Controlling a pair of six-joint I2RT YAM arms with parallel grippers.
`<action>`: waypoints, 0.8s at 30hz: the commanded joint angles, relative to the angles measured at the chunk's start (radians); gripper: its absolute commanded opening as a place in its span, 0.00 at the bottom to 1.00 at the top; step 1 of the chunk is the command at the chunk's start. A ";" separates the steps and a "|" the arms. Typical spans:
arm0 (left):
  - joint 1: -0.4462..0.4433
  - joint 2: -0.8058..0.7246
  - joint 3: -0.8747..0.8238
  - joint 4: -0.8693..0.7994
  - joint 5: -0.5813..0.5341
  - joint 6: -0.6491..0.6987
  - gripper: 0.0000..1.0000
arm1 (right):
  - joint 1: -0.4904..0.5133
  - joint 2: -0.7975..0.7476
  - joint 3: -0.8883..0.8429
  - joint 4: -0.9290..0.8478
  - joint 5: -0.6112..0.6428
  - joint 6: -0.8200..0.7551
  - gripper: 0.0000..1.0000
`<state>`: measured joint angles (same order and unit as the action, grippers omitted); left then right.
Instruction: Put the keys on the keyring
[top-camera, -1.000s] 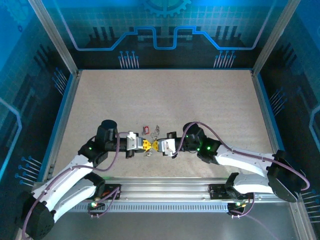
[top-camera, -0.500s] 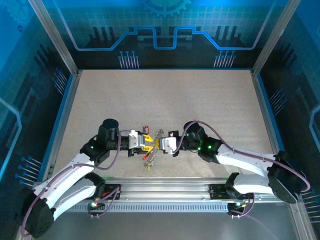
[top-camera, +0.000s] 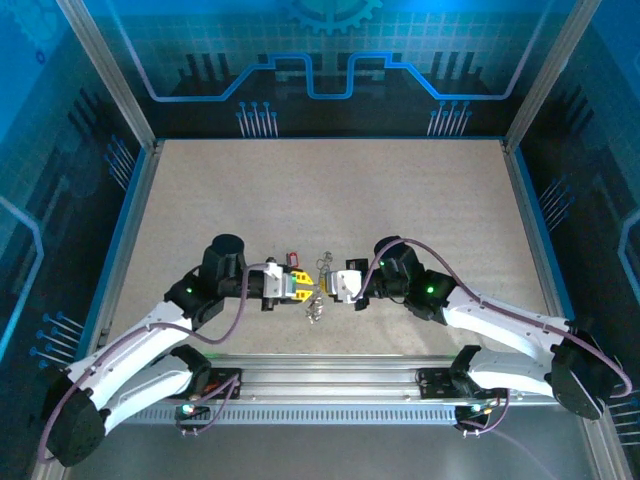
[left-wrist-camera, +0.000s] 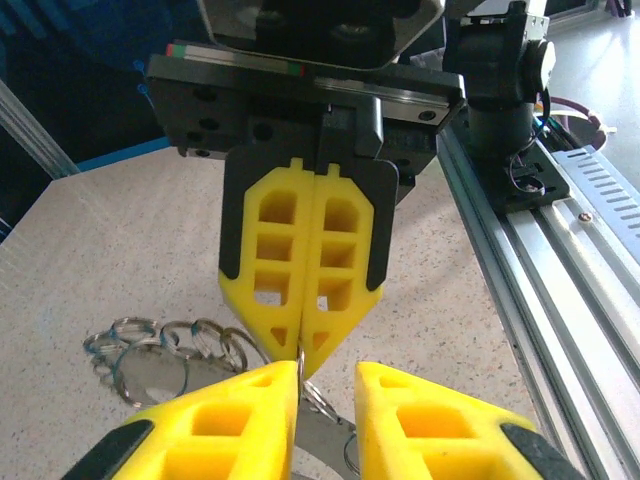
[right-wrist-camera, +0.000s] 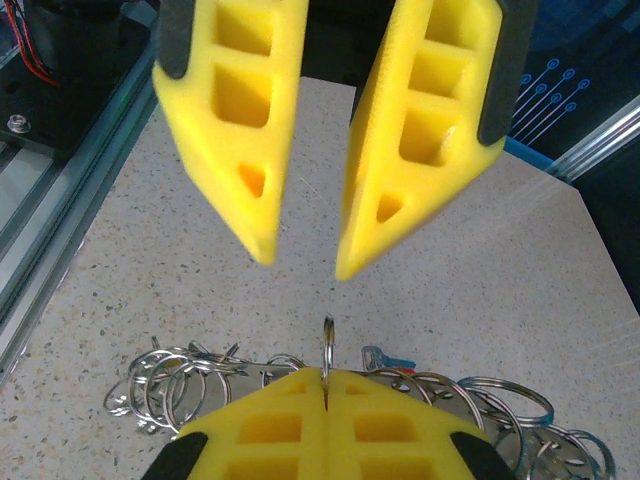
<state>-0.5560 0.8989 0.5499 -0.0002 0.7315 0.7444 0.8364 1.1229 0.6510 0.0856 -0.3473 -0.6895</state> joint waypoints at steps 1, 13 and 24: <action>-0.032 0.016 0.038 -0.015 -0.036 0.087 0.26 | -0.006 -0.010 0.020 0.008 -0.003 0.002 0.00; -0.080 0.067 0.069 -0.060 -0.127 0.174 0.22 | -0.005 0.002 0.027 0.018 -0.016 0.015 0.00; -0.082 0.028 0.028 -0.016 -0.198 0.181 0.30 | -0.005 0.002 0.022 0.029 -0.011 0.024 0.00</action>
<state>-0.6315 0.9493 0.5919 -0.0376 0.5587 0.8986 0.8364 1.1259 0.6510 0.0784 -0.3439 -0.6811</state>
